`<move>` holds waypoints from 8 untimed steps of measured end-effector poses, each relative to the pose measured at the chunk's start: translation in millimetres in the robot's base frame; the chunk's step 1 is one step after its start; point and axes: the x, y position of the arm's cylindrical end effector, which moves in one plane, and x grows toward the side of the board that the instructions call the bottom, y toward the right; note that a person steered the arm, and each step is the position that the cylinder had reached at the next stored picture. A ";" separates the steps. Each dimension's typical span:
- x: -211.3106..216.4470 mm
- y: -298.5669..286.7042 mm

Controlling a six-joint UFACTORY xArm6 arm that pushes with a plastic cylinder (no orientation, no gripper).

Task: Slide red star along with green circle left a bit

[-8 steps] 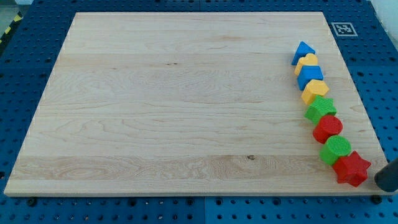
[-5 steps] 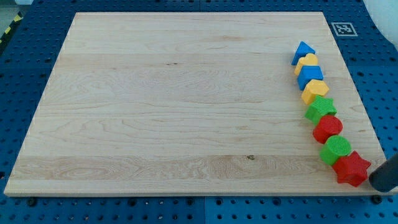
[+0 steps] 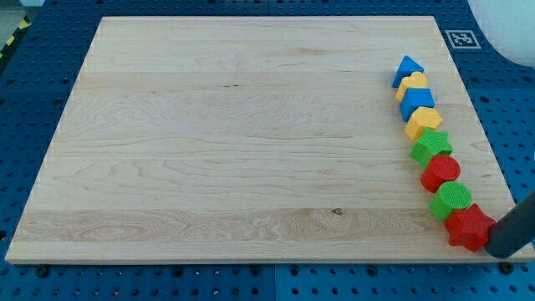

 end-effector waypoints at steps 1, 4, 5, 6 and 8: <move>0.0 -7.4; 0.5 -16.9; -0.2 -19.6; -0.9 -23.4; 0.7 -27.8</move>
